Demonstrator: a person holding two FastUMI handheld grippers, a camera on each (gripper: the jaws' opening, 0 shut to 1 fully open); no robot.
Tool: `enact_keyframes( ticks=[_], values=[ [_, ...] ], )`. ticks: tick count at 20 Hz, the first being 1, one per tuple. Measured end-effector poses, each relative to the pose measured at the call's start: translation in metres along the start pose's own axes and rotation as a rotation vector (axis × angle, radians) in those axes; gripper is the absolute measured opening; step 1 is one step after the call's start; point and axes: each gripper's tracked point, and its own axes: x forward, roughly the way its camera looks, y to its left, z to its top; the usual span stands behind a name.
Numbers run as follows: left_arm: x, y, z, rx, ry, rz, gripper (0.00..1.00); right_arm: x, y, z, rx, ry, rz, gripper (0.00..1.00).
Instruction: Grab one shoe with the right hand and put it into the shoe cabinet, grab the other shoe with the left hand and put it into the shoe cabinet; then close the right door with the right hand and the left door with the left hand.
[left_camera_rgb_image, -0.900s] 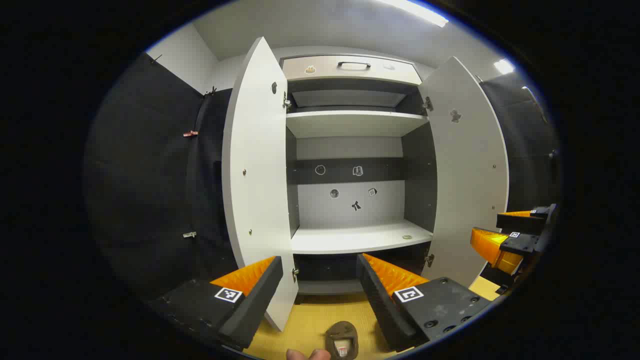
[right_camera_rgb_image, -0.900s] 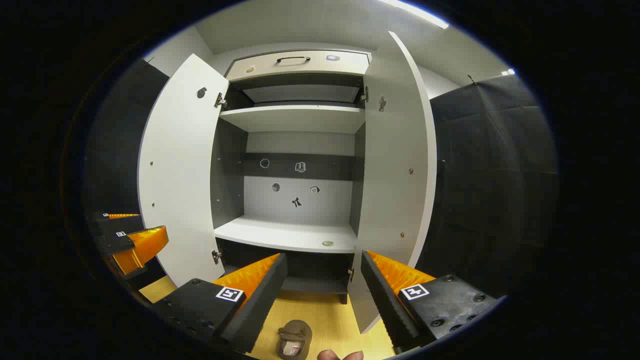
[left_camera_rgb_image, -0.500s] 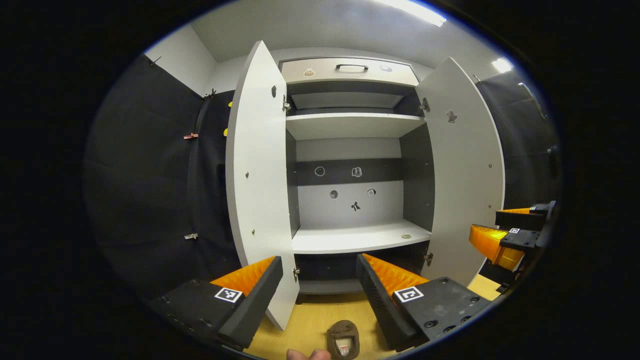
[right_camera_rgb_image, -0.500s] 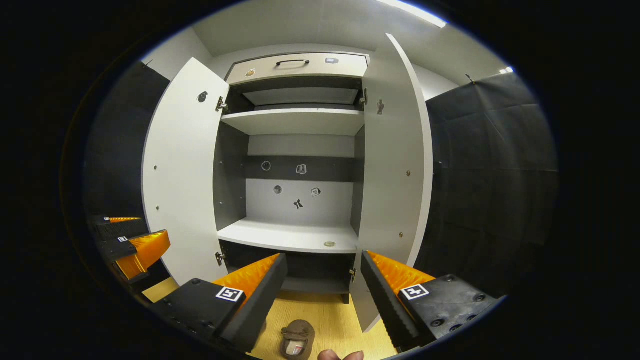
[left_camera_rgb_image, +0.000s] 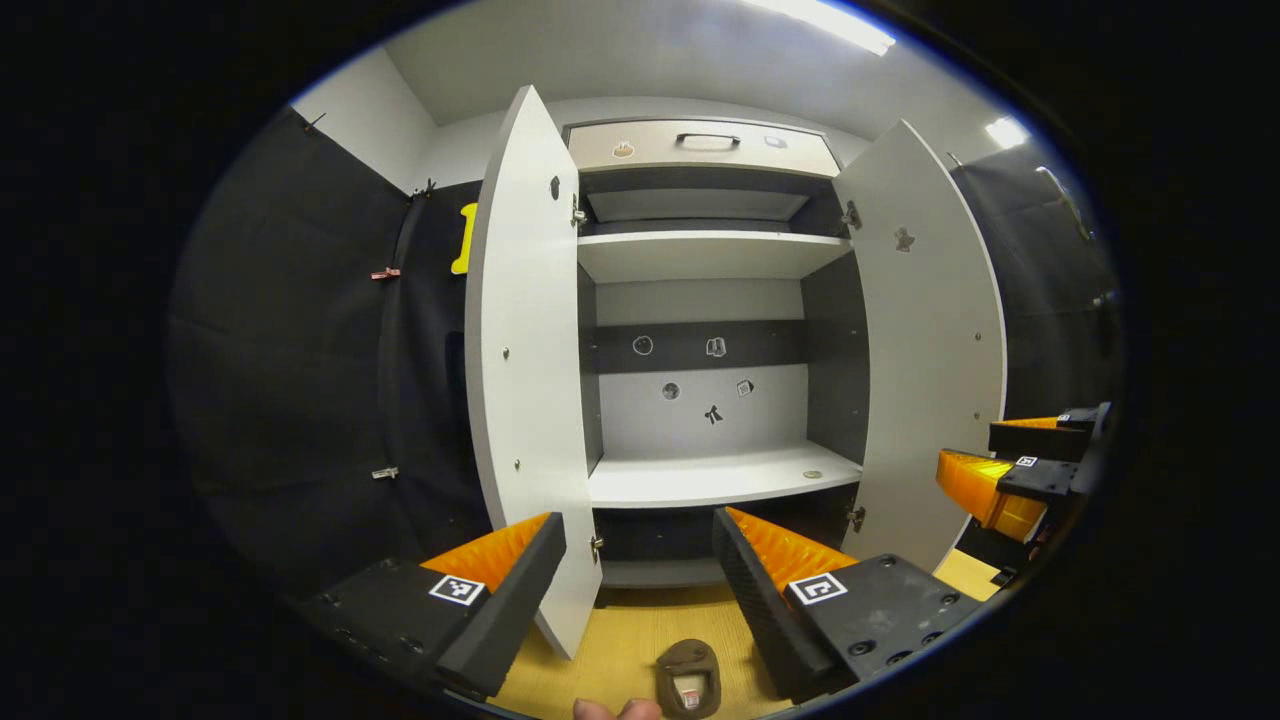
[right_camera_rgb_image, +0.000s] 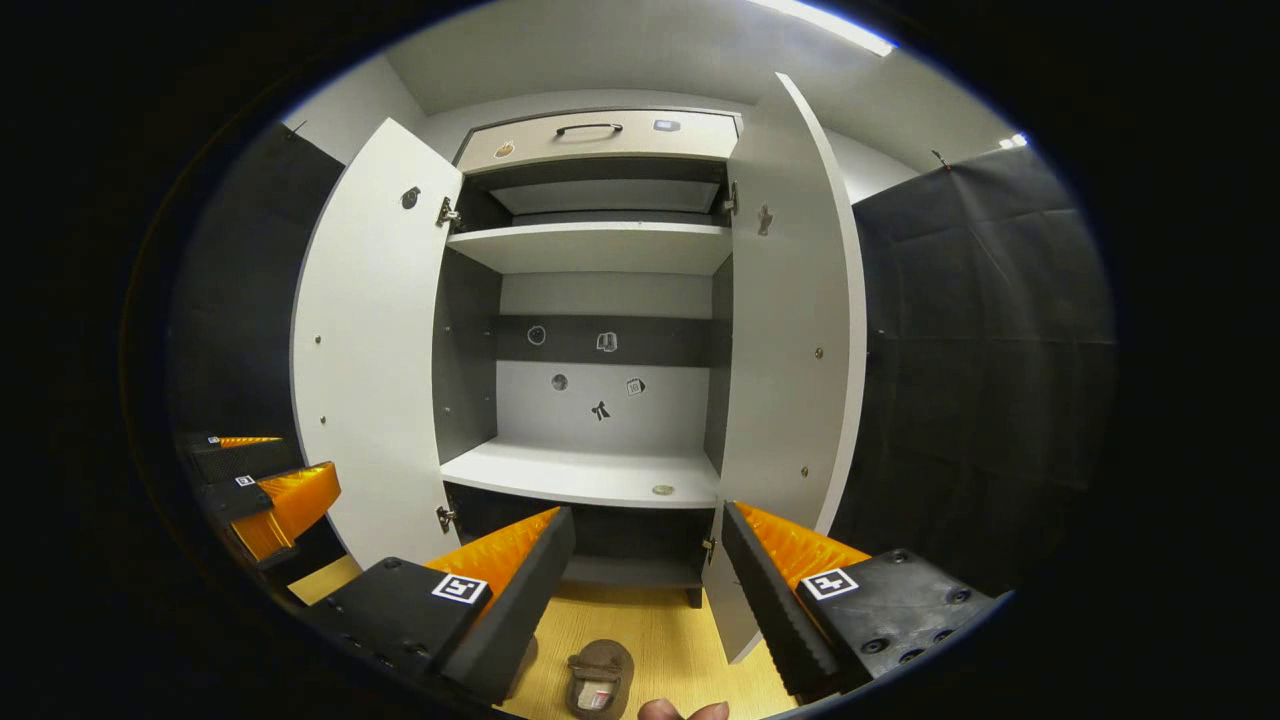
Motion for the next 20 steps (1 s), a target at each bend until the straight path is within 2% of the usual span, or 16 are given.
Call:
enact_keyframes(
  ticks=[5,14,20],
  values=[
    [-0.003,0.007,-0.001,0.007,-0.004,0.009,0.95,0.0,0.015,-0.031,0.011,0.094,0.05,0.98],
    [-0.012,0.029,-0.02,0.003,0.031,0.049,0.95,-0.014,0.053,-0.183,0.088,0.475,0.17,0.99],
    [-0.017,0.043,-0.039,0.007,0.069,0.069,0.95,-0.021,0.072,-0.284,0.153,0.679,0.184,0.99]
  ],
)
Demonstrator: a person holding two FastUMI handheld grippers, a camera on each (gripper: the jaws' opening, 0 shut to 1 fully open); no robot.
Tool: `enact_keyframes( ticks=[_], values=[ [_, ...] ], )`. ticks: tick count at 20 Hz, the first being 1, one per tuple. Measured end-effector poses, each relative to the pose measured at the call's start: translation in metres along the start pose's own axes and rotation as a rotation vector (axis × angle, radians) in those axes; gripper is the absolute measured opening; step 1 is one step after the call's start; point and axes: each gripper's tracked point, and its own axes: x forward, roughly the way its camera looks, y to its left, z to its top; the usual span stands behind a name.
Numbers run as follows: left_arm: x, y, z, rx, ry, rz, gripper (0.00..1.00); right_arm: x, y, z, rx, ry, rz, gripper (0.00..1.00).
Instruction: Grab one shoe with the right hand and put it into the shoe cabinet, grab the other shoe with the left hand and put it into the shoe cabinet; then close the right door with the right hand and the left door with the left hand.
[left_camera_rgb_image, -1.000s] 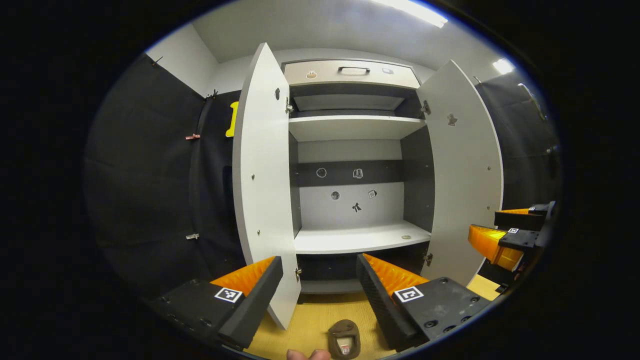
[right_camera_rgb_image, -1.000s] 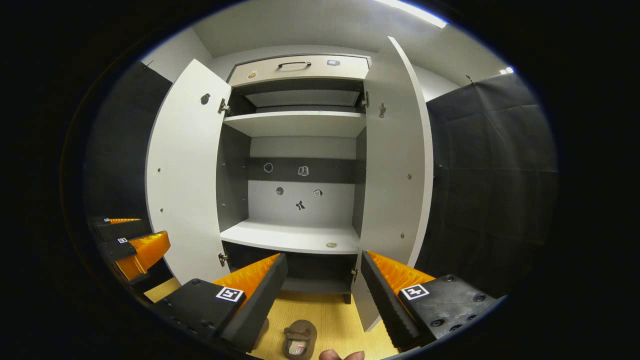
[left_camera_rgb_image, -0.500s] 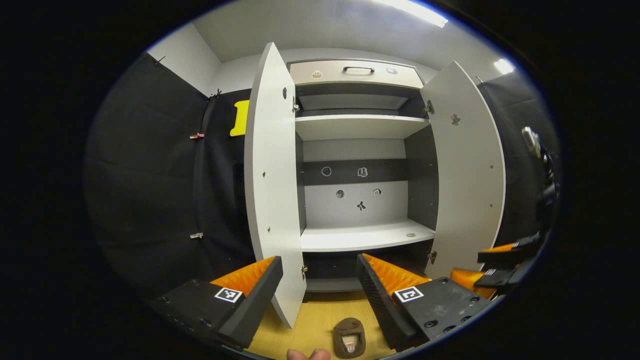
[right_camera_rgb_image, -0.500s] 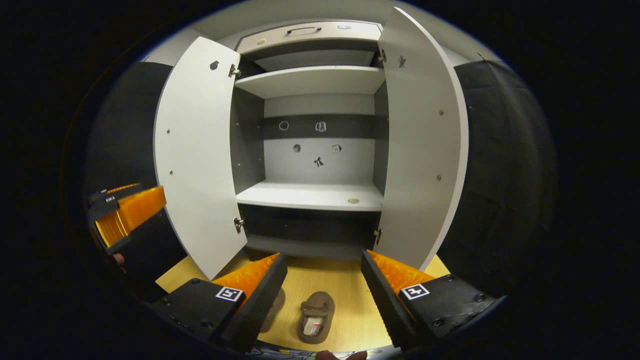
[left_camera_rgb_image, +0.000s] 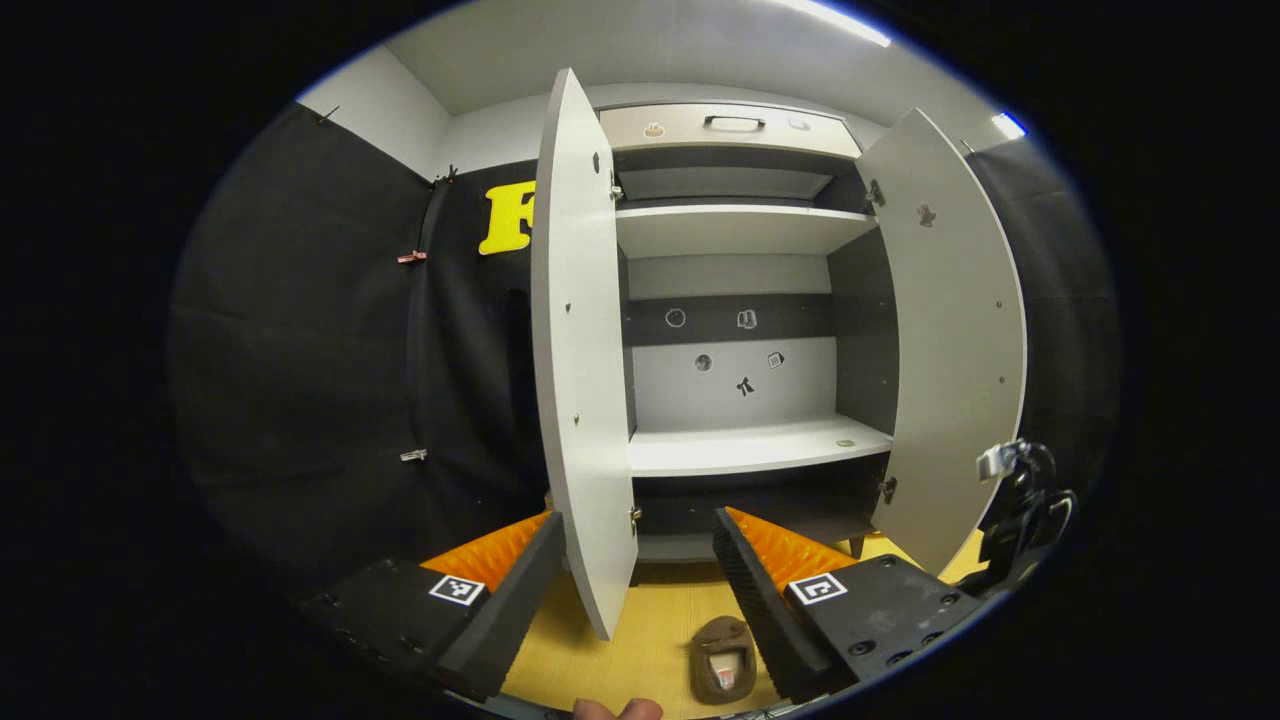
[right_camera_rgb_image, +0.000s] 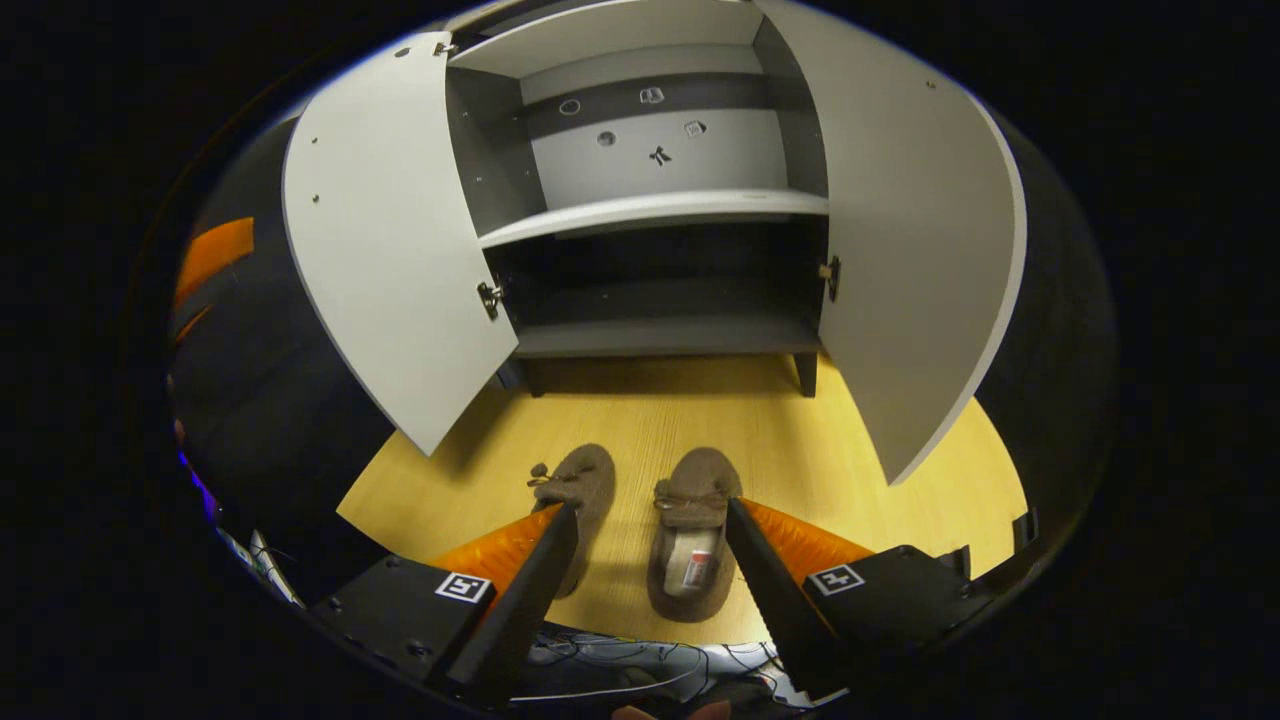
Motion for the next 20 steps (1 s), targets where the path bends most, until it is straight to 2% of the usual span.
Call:
enact_keyframes(
  ticks=[3,10,11,12,16,18,19,20],
  values=[
    [0.002,0.008,-0.009,-0.006,0.017,0.011,0.95,0.026,0.004,-0.025,0.036,0.071,0.005,0.98],
    [0.012,0.024,-0.019,-0.011,0.04,0.026,0.95,0.1,-0.012,-0.078,0.014,0.178,-0.068,0.97],
    [0.013,0.025,-0.021,-0.01,0.045,0.027,0.95,0.11,-0.015,-0.082,0.013,0.183,-0.08,0.92],
    [0.014,0.026,-0.021,-0.009,0.05,0.027,0.95,0.119,-0.017,-0.083,0.019,0.183,-0.091,0.91],
    [0.018,0.026,-0.027,-0.003,0.069,0.028,0.95,0.153,-0.025,-0.082,0.042,0.177,-0.145,0.71],
    [0.018,0.025,-0.03,0.001,0.078,0.029,0.95,0.161,-0.033,-0.079,0.041,0.168,-0.183,0.49],
    [0.019,0.024,-0.031,0.001,0.082,0.028,0.95,0.163,-0.037,-0.077,0.046,0.161,-0.198,0.42],
    [0.018,0.023,-0.032,-0.001,0.085,0.026,0.95,0.164,-0.037,-0.076,0.061,0.154,-0.194,0.29]
  ],
)
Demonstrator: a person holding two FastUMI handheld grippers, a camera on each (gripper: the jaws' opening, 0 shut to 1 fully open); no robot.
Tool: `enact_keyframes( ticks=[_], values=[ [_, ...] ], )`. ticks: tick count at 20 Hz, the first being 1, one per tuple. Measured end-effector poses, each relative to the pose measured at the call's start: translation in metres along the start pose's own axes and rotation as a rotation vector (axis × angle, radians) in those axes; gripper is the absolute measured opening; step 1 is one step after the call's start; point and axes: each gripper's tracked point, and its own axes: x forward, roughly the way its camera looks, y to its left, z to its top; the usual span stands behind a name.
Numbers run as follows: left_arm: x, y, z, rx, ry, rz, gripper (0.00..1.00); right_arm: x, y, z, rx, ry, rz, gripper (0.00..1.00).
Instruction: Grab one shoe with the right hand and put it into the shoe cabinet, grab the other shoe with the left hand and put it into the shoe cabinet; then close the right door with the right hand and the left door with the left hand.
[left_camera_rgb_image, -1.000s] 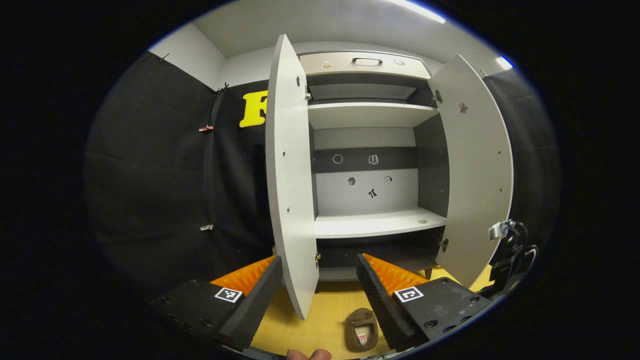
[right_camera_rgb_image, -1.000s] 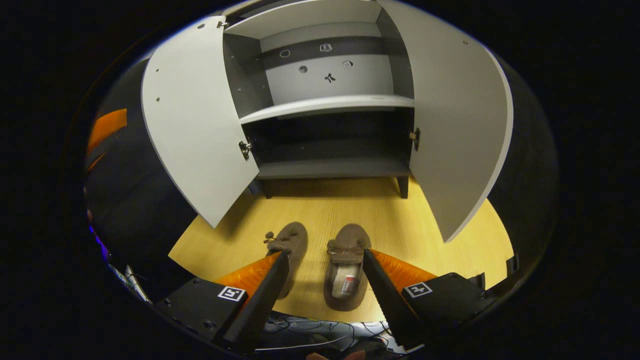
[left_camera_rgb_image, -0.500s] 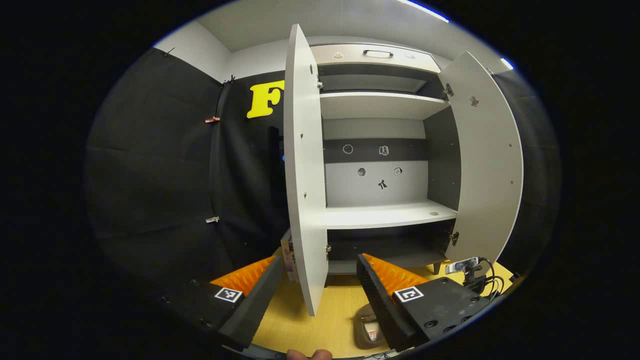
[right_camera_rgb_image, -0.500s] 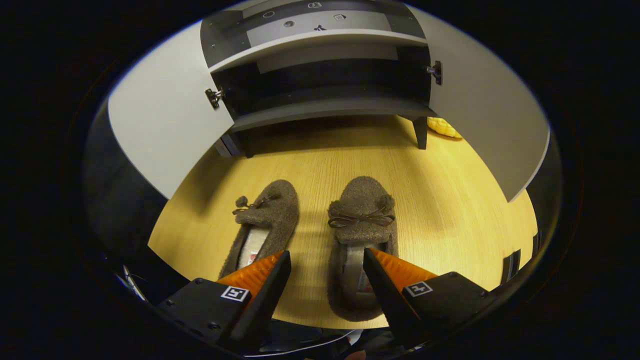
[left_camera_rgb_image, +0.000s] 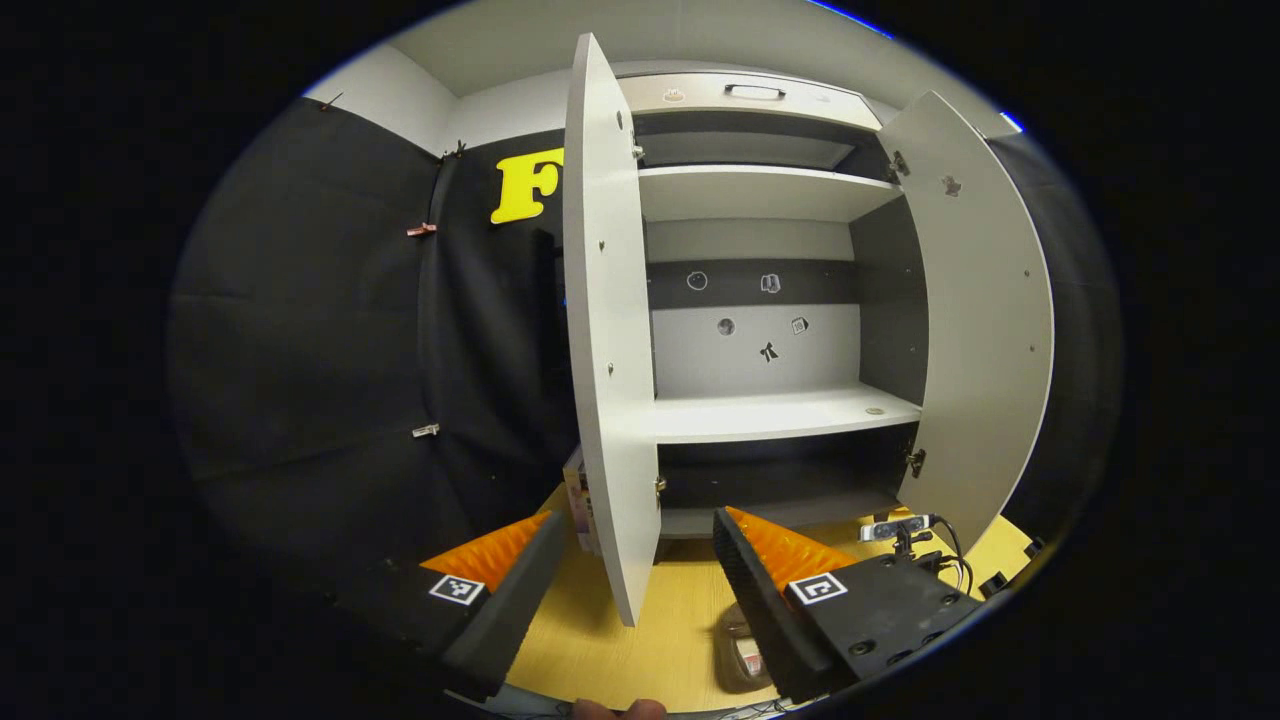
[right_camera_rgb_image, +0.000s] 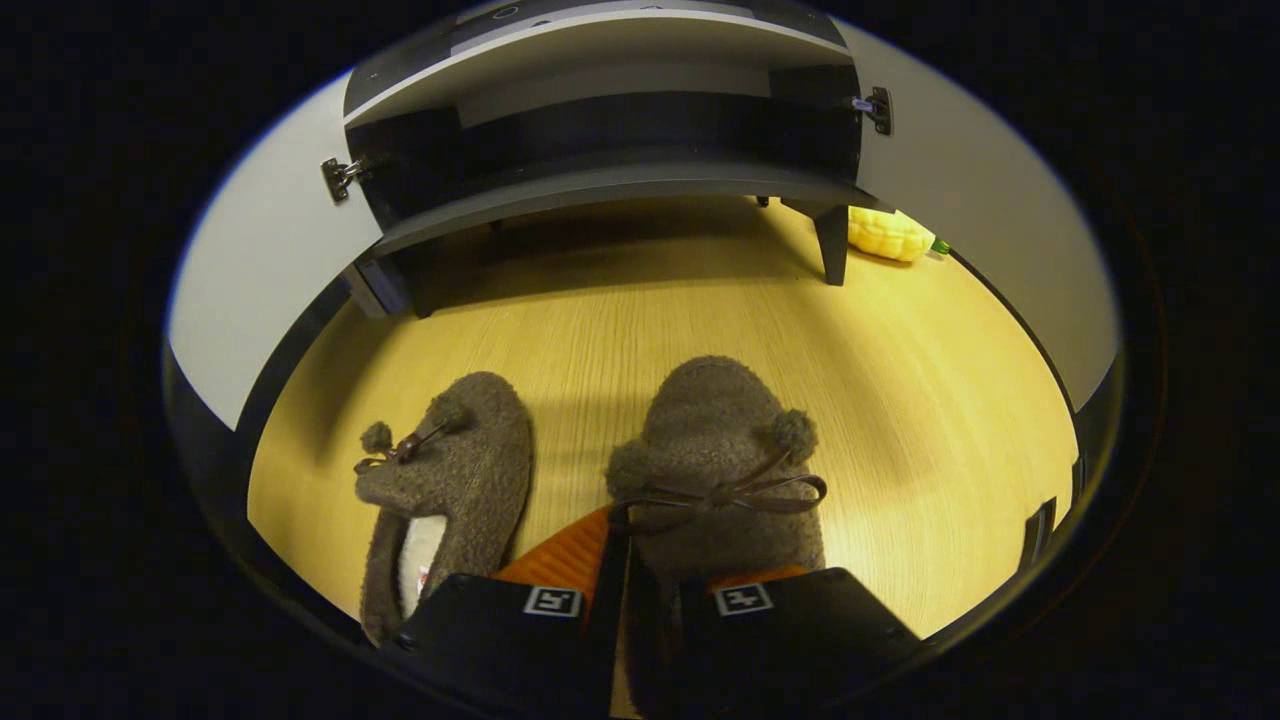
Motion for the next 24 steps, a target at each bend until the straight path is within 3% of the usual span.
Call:
enact_keyframes(
  ticks=[1,7,12,19,24],
  values=[
    [0.001,-0.001,-0.002,-0.001,0.002,-0.003,0.95,0.0,0.002,-0.001,0.01,0.003,0.011,0.13],
    [0.005,-0.009,-0.002,-0.022,0.0,-0.024,0.95,-0.036,-0.006,0.027,0.031,-0.053,0.064,0.14],
    [0.009,-0.02,0.001,-0.034,-0.014,-0.048,0.95,-0.097,-0.009,0.084,0.054,-0.145,0.099,0.14],
    [0.009,-0.036,0.004,-0.041,-0.03,-0.081,0.95,-0.191,0.007,0.214,0.034,-0.262,0.112,0.14],
    [0.006,-0.045,0.006,-0.051,-0.038,-0.102,0.95,-0.211,0.016,0.334,0.005,-0.362,0.128,0.14]
  ],
)
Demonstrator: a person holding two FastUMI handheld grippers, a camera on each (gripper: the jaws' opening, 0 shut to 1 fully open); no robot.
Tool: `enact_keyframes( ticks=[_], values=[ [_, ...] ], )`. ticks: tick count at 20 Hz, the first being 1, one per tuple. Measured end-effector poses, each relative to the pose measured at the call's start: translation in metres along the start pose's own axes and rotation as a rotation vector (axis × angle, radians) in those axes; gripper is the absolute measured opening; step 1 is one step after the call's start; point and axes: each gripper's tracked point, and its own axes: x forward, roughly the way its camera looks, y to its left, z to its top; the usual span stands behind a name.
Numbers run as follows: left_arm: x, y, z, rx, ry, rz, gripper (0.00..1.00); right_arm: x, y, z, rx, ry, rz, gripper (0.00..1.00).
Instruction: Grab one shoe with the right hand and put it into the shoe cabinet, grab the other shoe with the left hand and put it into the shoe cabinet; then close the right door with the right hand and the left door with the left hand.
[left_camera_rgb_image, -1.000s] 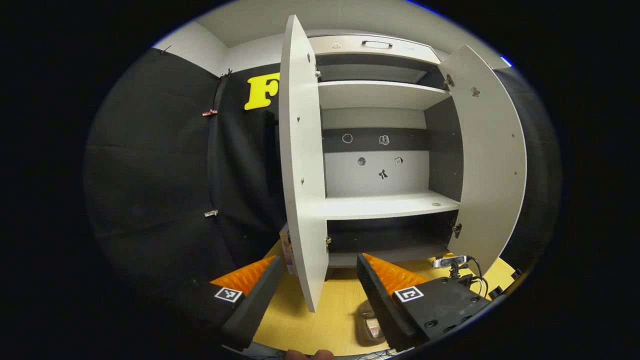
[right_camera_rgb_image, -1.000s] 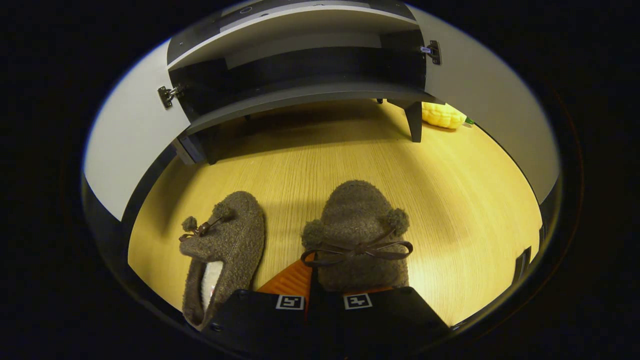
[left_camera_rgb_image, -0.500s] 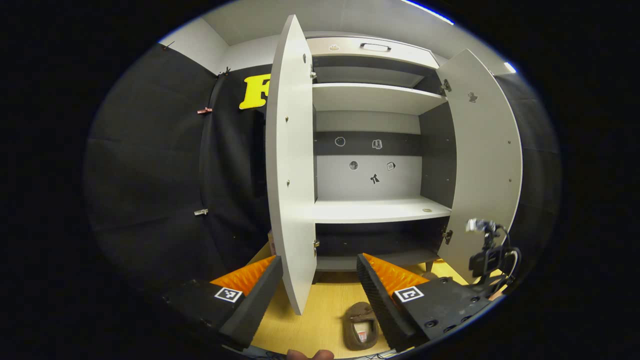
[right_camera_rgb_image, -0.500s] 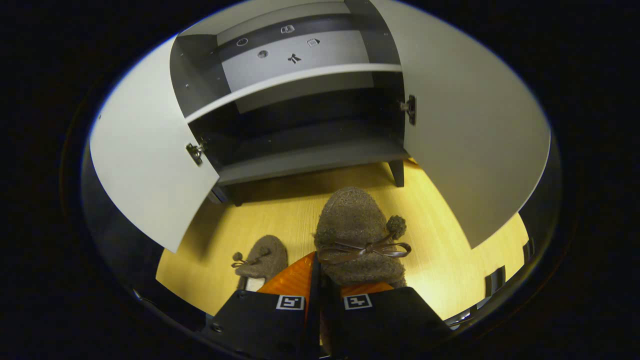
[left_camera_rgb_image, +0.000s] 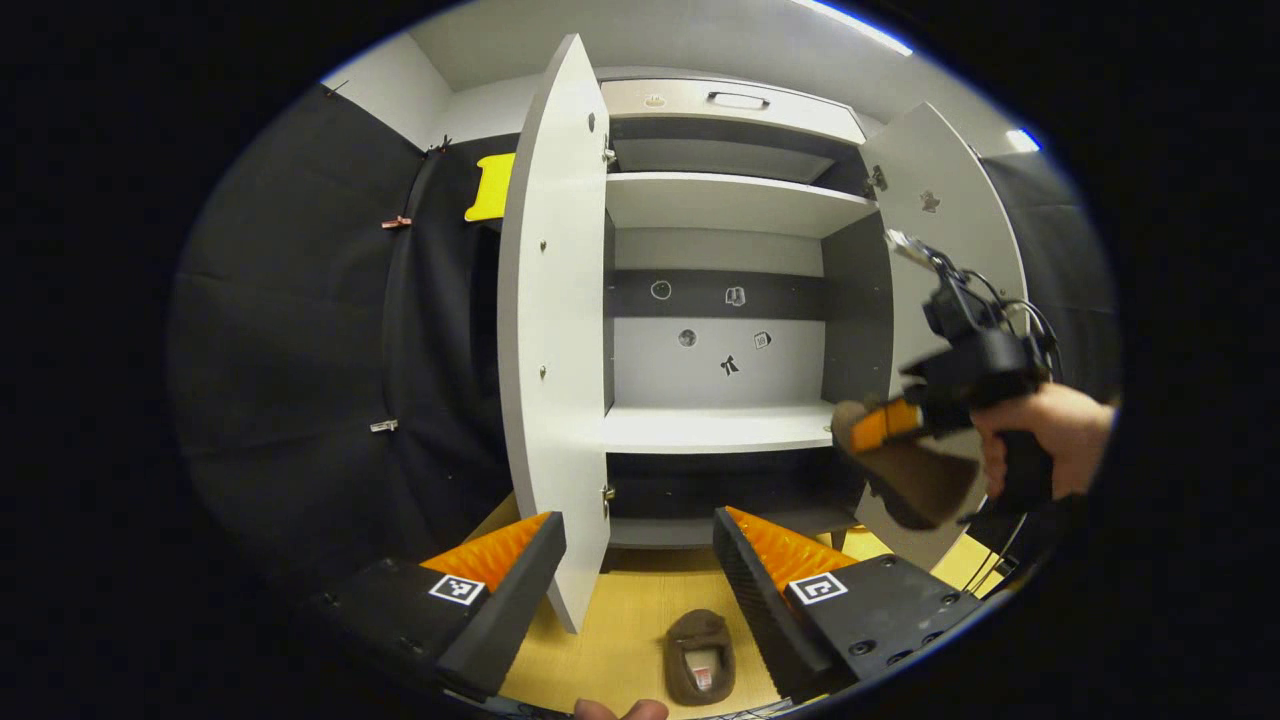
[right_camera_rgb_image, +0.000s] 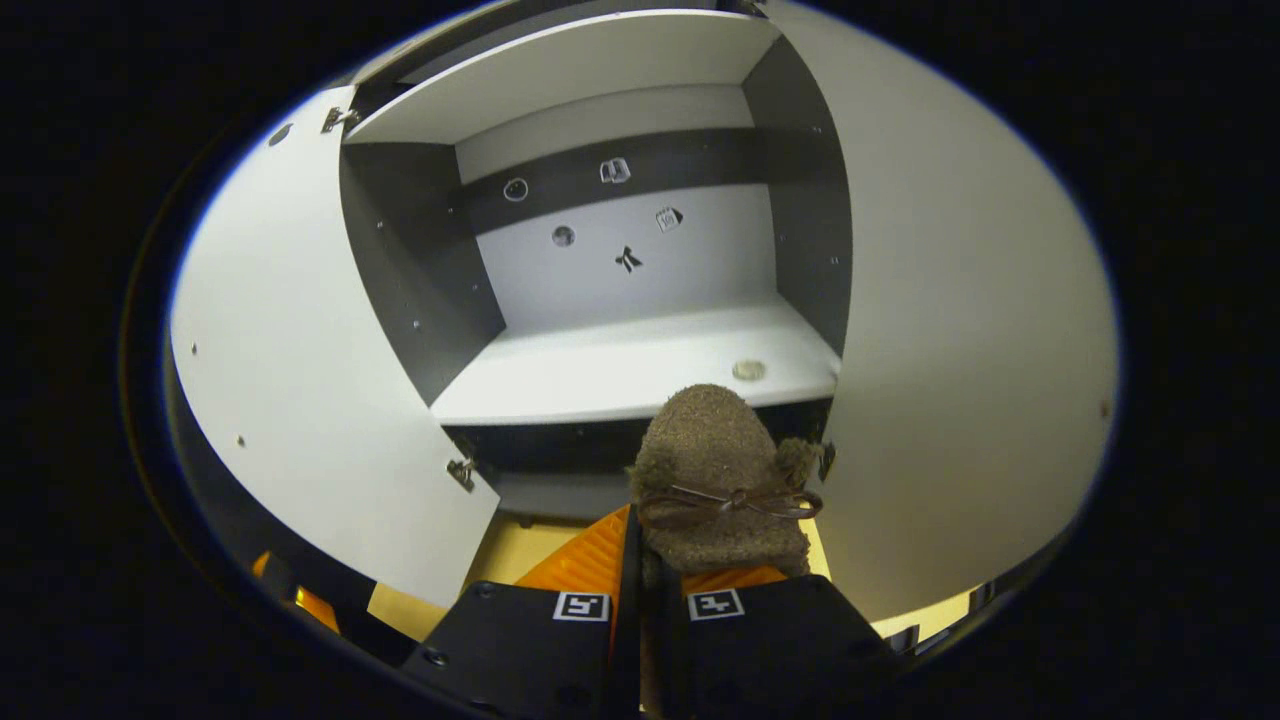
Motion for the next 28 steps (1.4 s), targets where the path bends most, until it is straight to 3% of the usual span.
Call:
enact_keyframes(
  ticks=[4,8,12,17,24,26,28],
  values=[
    [-0.001,-0.006,-0.001,-0.006,0.0,-0.011,0.95,0.059,-0.007,0.064,0.023,-0.026,-0.024,0.13],
    [-0.002,-0.009,-0.004,-0.009,0.006,-0.015,0.95,0.119,-0.009,0.098,0.047,-0.033,-0.033,0.14],
    [-0.001,-0.009,-0.011,-0.016,0.028,-0.002,0.95,0.178,-0.007,0.119,0.072,-0.049,-0.03,0.13],
    [0.001,0.001,-0.02,-0.019,0.057,0.033,0.95,0.236,-0.028,0.131,0.022,-0.092,-0.097,0.14],
    [0.005,0.011,-0.029,-0.032,0.09,0.059,0.95,0.259,-0.025,0.11,0.023,-0.014,-0.098,0.13],
    [0.004,0.011,-0.027,-0.026,0.083,0.06,0.95,0.256,-0.024,0.108,0.042,0.0,-0.088,0.18],
    [0.004,0.011,-0.027,-0.014,0.081,0.061,0.95,0.248,-0.02,0.112,0.084,-0.003,-0.079,0.32]
  ],
)
